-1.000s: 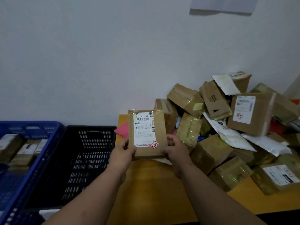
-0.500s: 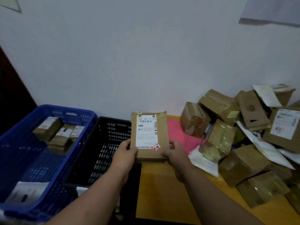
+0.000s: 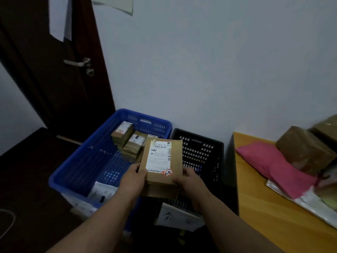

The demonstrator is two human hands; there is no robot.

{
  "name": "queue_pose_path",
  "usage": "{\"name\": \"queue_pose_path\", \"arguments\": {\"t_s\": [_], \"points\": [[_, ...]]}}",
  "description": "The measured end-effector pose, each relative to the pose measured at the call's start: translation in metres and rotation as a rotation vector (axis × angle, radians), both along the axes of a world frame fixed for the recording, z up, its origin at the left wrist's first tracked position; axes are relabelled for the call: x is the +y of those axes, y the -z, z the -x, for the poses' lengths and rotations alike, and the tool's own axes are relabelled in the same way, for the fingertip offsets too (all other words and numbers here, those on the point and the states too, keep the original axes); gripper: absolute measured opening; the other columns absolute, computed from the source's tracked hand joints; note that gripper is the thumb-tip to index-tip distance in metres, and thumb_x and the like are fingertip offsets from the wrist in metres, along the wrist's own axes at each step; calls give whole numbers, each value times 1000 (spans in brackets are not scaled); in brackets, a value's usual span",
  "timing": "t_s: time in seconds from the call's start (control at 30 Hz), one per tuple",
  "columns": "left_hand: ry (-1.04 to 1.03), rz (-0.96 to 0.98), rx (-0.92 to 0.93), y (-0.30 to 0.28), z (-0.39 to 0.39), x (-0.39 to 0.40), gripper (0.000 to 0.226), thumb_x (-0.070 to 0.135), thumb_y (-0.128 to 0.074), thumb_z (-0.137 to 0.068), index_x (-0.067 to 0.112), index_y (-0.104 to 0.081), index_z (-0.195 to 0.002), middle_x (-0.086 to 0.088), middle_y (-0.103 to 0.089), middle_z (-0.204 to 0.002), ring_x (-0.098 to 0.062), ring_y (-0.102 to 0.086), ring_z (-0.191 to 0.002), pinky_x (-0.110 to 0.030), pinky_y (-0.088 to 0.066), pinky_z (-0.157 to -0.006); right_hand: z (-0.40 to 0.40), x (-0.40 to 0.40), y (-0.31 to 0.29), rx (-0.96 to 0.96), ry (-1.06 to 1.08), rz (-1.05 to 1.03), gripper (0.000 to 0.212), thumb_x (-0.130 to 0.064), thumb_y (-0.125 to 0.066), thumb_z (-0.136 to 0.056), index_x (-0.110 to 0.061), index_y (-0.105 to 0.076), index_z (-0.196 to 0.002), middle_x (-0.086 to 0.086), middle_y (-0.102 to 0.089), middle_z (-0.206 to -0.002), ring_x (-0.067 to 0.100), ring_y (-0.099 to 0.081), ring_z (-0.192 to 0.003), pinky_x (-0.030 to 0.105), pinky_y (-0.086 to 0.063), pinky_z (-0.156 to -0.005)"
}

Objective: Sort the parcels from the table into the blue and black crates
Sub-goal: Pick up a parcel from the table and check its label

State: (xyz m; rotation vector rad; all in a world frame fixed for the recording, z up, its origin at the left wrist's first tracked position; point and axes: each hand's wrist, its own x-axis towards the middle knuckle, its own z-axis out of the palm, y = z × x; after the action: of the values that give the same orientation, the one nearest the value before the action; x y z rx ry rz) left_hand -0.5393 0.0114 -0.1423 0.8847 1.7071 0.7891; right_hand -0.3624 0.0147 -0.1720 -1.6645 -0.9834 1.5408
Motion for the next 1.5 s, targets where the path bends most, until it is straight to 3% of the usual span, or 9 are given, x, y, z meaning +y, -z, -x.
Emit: {"name": "queue_pose_path", "arguments": {"t_s": [0.13,0.53,0.73,0.9,1.0,1.13,1.23,1.33,1.5], "points": [[-50,83,-33,22,45,11,30,34,-55,-90,29,-55,-119,-5,-61,-122,-25,-57,-108,-47,-48,-98,42,17,16,12,-53,92,48,-14,-65,-88,-20,-48,-132,3,-59,-121,23,-59,-106,35,-52,-78],[-50,145,102,70,115,99,32,20,-46,-101,18,-51,-133,-4,-56,-109,-15,-53,-89,-30,-41,-72,114,112,65,19,-179,254,57,-19,-66,-86,-21,-42,-137,4,-56,-126,23,-57,-111,39,-52,-95],[20,196,213,98,137,176,29,26,-46,-101,18,-55,-127,-4,-59,-117,-20,-54,-99,-34,-42,-83,140,192,98,25,-159,357,58,-17,-62,-81,-18,-44,-136,3,-59,-123,21,-60,-107,38,-54,-95],[95,225,198,126,152,233,31,29,-47,-100,23,-55,-130,-5,-58,-122,-19,-56,-102,-35,-48,-87,152,242,120,38,-120,447,33,-7,-54,-91,-17,-47,-122,2,-57,-114,17,-56,-99,29,-49,-77],[126,218,162,139,159,262,28,23,-48,-101,24,-57,-127,3,-61,-108,-11,-57,-92,-26,-49,-76,162,262,131,33,-83,465,33,-7,-51,-94,-19,-46,-124,1,-56,-112,17,-54,-98,28,-45,-71],[245,180,195,154,164,308,17,26,-48,-101,40,-53,-109,18,-56,-91,1,-52,-80,-14,-40,-59,170,292,145,43,22,513,36,-5,-46,-97,-22,-45,-129,4,-55,-121,22,-54,-105,40,-46,-89],[352,112,249,166,167,339,31,26,-45,-101,52,-50,-86,14,-62,-95,-7,-57,-87,-16,-46,-72,173,316,158,43,104,517,43,-4,-46,-96,-26,-44,-133,3,-54,-125,24,-53,-108,46,-45,-95],[406,73,303,183,172,364,38,24,-39,-98,59,-53,-91,14,-62,-101,-19,-52,-104,-33,-47,-96,179,340,173,78,160,522,47,-6,-46,-95,-31,-43,-135,1,-56,-126,25,-55,-110,45,-46,-89],[431,-19,372,202,180,394,37,16,-35,-94,43,-58,-104,11,-63,-97,-23,-52,-99,-40,-46,-95,193,375,198,90,187,518,48,-4,-44,-95,-37,-44,-129,0,-56,-125,26,-56,-111,47,-47,-93]]}}
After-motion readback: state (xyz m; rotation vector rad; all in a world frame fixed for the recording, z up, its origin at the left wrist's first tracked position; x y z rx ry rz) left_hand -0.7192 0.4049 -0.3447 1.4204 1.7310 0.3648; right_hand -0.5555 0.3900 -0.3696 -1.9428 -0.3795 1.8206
